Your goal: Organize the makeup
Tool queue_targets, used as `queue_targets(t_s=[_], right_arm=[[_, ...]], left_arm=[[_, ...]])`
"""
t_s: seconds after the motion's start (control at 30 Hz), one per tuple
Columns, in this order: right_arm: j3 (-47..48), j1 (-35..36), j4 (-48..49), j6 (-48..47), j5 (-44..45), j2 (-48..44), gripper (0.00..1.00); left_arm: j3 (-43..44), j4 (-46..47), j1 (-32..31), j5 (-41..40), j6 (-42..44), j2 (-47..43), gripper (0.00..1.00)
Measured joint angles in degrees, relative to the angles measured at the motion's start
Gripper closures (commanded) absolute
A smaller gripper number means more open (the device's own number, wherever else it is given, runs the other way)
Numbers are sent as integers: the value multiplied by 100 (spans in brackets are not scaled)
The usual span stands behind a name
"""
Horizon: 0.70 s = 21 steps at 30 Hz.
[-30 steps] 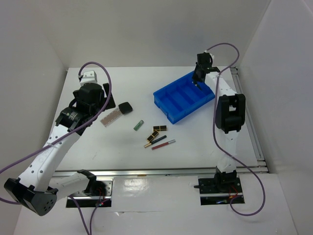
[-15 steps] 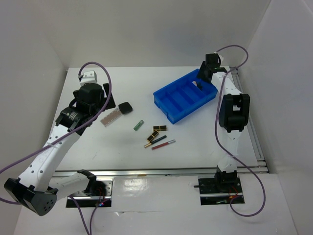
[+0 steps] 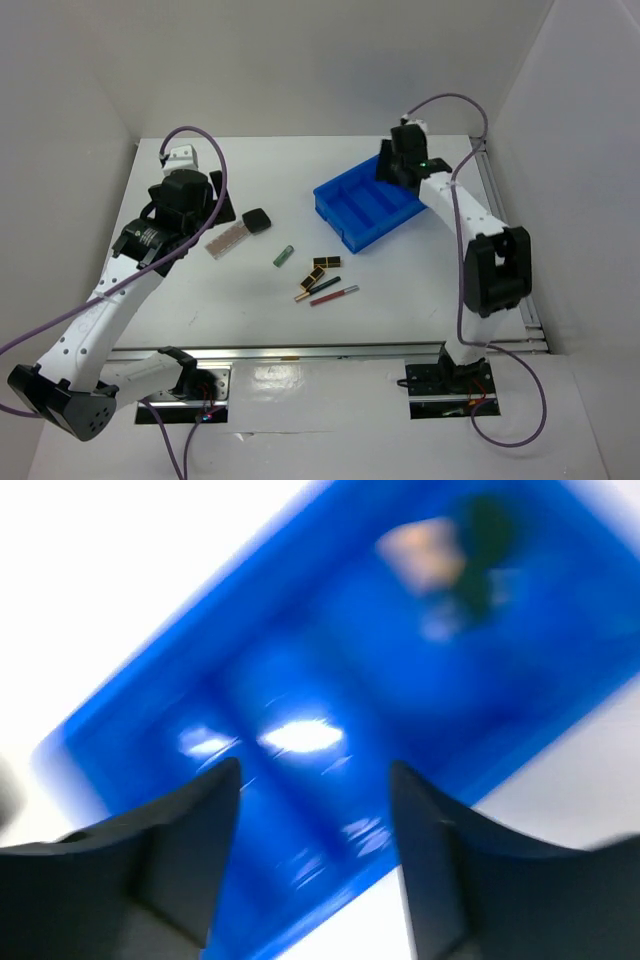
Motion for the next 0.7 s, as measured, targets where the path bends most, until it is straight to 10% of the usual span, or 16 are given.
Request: queue_targets(t_s=[0.27, 0.7], right_arm=[[-1276, 2686, 101, 7, -267, -1222, 9], [378, 4111, -612, 1930, -120, 1626, 19]], left_arm=[[4, -33, 0, -168, 0, 0, 0], [339, -345, 0, -476, -179, 13, 0]])
